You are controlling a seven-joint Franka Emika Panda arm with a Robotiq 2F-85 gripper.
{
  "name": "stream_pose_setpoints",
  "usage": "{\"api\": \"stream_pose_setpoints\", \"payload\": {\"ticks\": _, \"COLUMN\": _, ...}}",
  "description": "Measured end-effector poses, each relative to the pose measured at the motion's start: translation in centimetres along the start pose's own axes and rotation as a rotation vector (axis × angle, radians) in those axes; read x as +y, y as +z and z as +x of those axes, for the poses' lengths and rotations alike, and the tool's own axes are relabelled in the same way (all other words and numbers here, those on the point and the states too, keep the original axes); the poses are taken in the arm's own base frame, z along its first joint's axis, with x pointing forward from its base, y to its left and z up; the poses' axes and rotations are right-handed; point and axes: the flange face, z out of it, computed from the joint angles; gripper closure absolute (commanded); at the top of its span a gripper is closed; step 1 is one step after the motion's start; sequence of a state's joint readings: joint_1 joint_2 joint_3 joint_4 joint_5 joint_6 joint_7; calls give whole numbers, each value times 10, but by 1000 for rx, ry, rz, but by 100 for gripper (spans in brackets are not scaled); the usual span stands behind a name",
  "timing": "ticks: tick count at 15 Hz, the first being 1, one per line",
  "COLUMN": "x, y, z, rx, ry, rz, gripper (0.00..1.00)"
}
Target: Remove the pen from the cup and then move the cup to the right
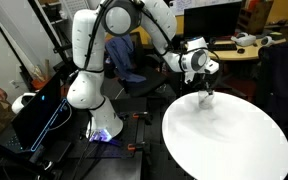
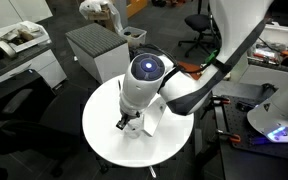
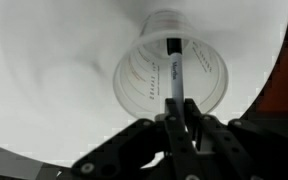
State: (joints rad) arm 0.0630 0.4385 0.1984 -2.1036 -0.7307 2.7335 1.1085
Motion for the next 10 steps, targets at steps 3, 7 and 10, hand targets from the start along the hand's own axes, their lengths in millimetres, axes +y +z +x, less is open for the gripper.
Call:
{"api": "stream_pose_setpoints", "payload": {"ticks": 3, "x": -4, "y": -17, "z": 0, "rx": 47, "ry": -12, "rz": -47, "gripper": 97}}
{"api": "stream_pose_setpoints", "payload": {"ticks": 7, "x": -4, "y": -43, "z": 3, "rx": 124, "ry": 7, "rz": -101, "gripper": 97}}
{"api": "stream_pose_setpoints", "payload": {"ticks": 10, "x": -1, "y": -60, "z": 2, "rx": 169, "ry": 24, "rz": -114, "gripper": 97}}
